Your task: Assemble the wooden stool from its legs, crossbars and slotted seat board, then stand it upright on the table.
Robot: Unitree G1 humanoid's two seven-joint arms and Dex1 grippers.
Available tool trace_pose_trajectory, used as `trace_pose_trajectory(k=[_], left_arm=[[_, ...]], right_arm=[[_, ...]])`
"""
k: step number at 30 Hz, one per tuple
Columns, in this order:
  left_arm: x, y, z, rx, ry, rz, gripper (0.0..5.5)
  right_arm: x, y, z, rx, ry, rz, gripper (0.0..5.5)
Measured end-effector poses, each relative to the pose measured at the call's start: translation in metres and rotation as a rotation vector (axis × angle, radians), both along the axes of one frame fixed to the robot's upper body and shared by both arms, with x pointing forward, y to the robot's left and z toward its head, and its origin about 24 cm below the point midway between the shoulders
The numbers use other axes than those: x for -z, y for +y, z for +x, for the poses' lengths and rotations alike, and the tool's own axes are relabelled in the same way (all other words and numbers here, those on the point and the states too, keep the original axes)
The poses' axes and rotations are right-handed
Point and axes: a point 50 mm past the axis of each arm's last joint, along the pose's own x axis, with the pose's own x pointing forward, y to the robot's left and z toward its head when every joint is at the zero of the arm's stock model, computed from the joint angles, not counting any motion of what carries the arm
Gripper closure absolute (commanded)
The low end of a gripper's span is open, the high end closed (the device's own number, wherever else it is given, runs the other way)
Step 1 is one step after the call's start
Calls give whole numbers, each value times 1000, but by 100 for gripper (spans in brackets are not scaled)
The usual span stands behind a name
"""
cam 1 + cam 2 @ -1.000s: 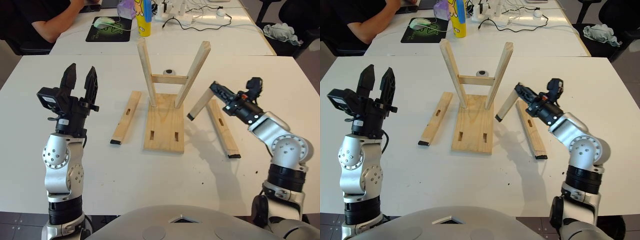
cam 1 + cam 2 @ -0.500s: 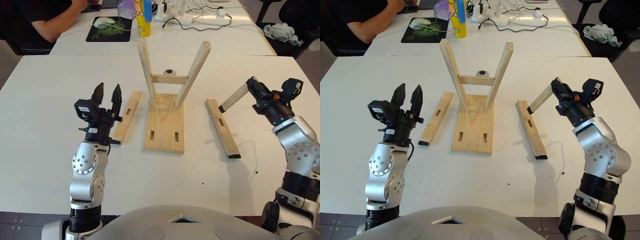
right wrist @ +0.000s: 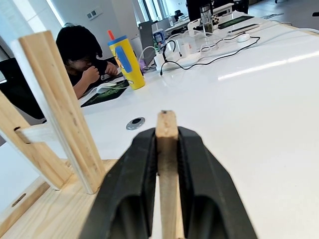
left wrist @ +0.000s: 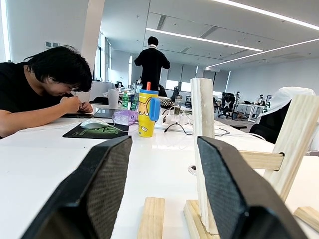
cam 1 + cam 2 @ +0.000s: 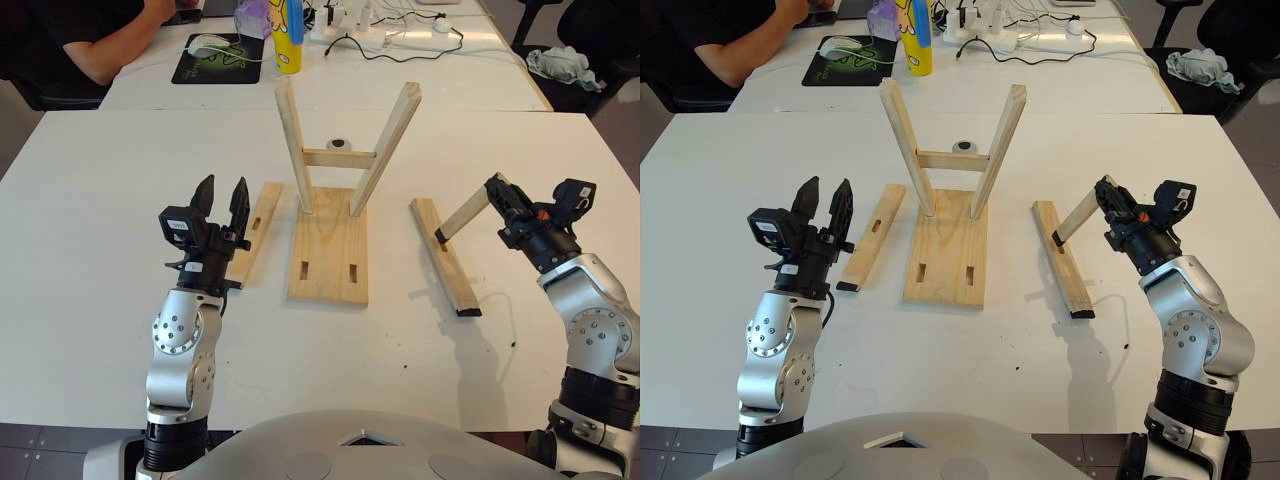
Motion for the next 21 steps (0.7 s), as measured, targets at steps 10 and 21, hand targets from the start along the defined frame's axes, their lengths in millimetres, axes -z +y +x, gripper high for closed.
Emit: trace_pose_trajectory(k=[10,21], left_arm=[[3,0,1,9,11,4,308],[6,0,-2,11,26,6,308]], right_arm=[[7,-4,-2,33,25,21,507],[7,0,-8,29,19,-29,507]])
